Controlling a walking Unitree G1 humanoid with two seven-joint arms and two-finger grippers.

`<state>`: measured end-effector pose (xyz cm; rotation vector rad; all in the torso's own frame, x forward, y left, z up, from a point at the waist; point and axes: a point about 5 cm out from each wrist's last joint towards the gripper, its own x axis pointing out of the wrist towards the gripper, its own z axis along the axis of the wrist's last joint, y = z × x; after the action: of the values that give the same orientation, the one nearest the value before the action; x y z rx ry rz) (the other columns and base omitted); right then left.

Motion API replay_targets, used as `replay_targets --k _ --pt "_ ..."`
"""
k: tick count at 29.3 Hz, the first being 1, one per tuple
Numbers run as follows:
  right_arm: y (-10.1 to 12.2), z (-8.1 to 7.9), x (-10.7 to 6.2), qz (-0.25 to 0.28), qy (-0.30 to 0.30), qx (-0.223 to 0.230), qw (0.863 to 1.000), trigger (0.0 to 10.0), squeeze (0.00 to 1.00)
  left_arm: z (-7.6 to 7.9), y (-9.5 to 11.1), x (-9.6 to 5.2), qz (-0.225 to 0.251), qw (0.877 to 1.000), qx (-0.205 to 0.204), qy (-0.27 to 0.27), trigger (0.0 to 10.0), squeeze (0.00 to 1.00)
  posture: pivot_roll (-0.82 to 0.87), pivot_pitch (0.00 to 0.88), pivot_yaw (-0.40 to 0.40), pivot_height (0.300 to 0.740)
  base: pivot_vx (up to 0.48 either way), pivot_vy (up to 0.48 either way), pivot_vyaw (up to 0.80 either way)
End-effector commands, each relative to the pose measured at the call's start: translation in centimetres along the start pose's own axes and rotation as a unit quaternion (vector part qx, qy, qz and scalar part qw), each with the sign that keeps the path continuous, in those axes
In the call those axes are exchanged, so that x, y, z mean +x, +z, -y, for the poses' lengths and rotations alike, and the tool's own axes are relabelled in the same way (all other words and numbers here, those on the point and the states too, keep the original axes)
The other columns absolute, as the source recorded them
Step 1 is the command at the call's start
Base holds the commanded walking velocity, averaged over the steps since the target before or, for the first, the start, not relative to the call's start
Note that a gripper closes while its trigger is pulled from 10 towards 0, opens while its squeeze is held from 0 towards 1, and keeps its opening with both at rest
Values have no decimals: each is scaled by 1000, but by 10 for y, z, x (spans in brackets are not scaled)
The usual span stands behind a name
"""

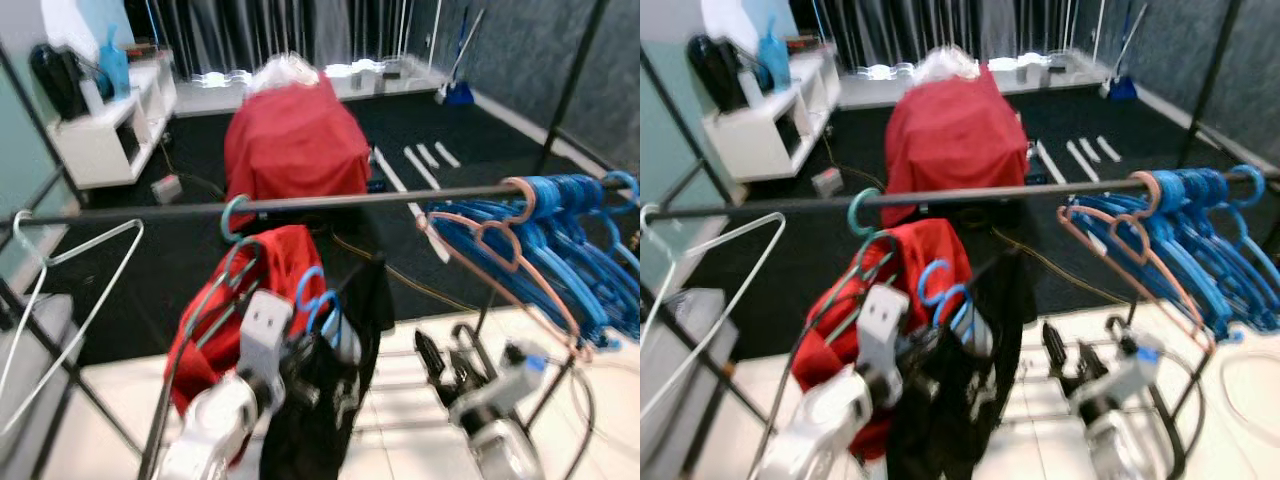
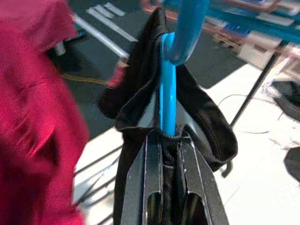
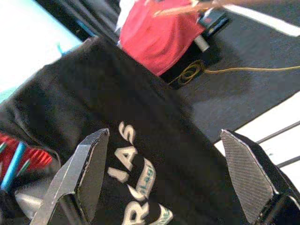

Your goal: Hang hanger

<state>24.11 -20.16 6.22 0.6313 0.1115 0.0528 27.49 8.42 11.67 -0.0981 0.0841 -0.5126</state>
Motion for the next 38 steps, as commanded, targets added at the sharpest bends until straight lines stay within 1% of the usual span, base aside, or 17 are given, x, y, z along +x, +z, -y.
replay_targets --k 1,2,4,7,11,12,13,14,17,21,22,25,29,31,32,34,38 --pt "-4 -3 1 -2 2 10 1000 10000 0 -9 -3 -2 -2 1000 -12 24 10000 0 -126 0 23 740 0 0 0" --pt "-4 -3 1 -2 2 10 1000 10000 0 -16 3 5 5 999 -9 49 10000 0 -128 0 23 740 0 0 0" --pt "-4 -3 1 -2 2 10 1000 10000 0 -16 3 5 5 999 -9 49 10000 0 -128 0 23 740 0 0 0" --pt "-5 -3 3 -2 3 10 1000 10000 0 -28 27 28 28 994 22 108 10000 0 -139 0 28 740 0 0 0" --pt "-5 -3 3 -2 3 10 1000 10000 0 -28 27 28 28 994 22 108 10000 0 -139 0 28 740 0 0 0" --pt "-5 -4 3 -2 2 9 1000 10000 0 -33 35 32 35 991 34 128 10000 0 -144 0 32 740 0 0 0" --pt "-5 -4 3 -2 2 9 1000 10000 0 -33 35 32 35 991 34 128 10000 0 -144 0 32 740 0 0 0" --pt "-5 -4 3 -2 2 8 1000 10000 0 -39 42 36 41 987 42 152 10000 0 -153 0 34 740 0 0 0" --pt "-5 -4 3 -2 2 8 1000 10000 0 -39 42 36 41 987 42 152 10000 0 -153 0 34 740 0 0 0" --pt "-5 -3 3 -2 1 8 1000 10000 0 -44 47 37 46 984 45 168 10000 0 -153 0 33 740 0 0 0" --pt "-5 -3 2 -3 1 7 1000 10000 0 -49 49 38 43 980 47 186 10000 0 -153 0 29 740 0 0 0" --pt "-5 -3 2 -3 0 6 1000 10000 0 -52 49 38 41 979 45 196 10000 0 -156 0 31 740 0 0 0" --pt "-5 -3 2 -3 -1 5 1000 10000 0 -51 51 39 48 980 36 192 10000 0 -163 0 34 740 0 0 0" --pt "-4 -2 1 -3 -2 4 1000 10000 0 -43 60 41 80 983 26 165 10000 0 -165 0 31 740 0 0 0" --pt "-4 -2 1 -3 -2 4 1000 10000 0 -43 60 41 80 983 26 165 10000 0 -165 0 31 740 0 0 0" --pt "-4 -2 1 -3 -2 4 1000 10000 0 -36 67 42 108 984 21 142 10000 0 -165 0 29 740 0 0 0" --pt "-4 -2 1 -4 -3 4 1000 10000 0 -34 69 42 119 983 19 135 10000 0 -165 0 29 740 0 0 0"
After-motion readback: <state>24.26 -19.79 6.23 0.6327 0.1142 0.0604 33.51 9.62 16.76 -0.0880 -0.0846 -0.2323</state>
